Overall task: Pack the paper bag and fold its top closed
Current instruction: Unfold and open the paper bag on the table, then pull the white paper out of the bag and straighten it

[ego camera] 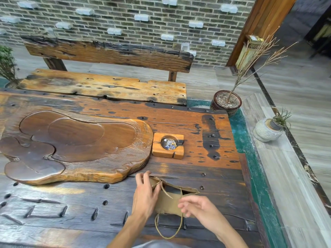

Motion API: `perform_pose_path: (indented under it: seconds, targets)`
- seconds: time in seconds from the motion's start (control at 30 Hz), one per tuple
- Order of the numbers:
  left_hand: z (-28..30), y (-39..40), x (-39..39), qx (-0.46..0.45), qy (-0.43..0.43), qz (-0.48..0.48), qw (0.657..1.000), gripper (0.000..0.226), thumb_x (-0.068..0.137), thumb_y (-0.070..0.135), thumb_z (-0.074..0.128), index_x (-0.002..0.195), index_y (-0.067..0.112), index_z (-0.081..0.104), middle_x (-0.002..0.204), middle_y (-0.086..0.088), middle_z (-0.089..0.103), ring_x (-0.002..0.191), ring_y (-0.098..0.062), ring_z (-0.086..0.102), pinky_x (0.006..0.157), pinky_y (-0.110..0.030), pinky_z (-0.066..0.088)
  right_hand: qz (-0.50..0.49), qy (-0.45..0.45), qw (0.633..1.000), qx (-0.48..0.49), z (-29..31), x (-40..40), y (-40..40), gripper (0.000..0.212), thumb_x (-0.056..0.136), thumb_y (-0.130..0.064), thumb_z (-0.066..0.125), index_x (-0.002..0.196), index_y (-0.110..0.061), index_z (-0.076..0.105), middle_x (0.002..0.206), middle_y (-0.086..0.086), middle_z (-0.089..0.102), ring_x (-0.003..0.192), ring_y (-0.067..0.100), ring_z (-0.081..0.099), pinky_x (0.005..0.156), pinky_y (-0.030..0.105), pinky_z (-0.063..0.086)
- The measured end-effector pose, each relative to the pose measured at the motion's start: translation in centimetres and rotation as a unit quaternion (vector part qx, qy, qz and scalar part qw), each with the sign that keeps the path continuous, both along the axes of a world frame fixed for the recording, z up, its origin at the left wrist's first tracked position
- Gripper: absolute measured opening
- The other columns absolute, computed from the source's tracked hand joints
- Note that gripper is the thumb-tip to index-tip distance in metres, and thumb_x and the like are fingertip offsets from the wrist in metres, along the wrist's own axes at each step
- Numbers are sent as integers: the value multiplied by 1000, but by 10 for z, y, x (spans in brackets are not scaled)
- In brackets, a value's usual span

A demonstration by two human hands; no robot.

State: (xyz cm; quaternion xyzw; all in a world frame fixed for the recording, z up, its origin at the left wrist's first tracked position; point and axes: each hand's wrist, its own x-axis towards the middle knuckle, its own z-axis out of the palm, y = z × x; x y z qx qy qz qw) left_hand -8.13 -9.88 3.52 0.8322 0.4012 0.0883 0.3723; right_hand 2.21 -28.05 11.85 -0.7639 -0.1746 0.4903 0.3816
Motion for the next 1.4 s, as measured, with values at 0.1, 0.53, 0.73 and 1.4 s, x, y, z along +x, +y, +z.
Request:
perform_pose_path:
  seconds: [0.1,0.53,0.73,1.4]
  targets:
    - [1,0,-1,-4,-16,1,1000,51,93,33,62,135,13,40,128,-6,37,83,-25,64,75,-42,56,58,-16,998,-2,2,-6,22,32,100,-14,47,128,-25,57,120,-15,67,94,-10,63,86,8,48]
    - [-7,14,-6,-56,-68,-26,996,75,89,12,66,153,22,28,139,-3,50,104,-36,61,93,-34,46,157,-158,968,-119,-37,10,83,45,98,-25,41,143,-21,44,148,-2,46,137,15,41,114,30,33]
    - [0,23,-10,-82,-42,-38,995,91,83,-4,54,154,38,15,126,2,66,69,-18,53,65,-22,39,181,-174,951,-183,-48,21,93,56,95,-9,37,150,-22,31,156,7,35,144,22,32,116,36,32]
    - [-2,32,-11,-127,-49,19,990,76,84,-5,62,149,21,32,132,1,59,72,-12,51,81,-32,49,335,-278,829,-353,-57,40,96,120,67,-40,85,151,-43,0,157,3,29,142,29,32,104,48,38]
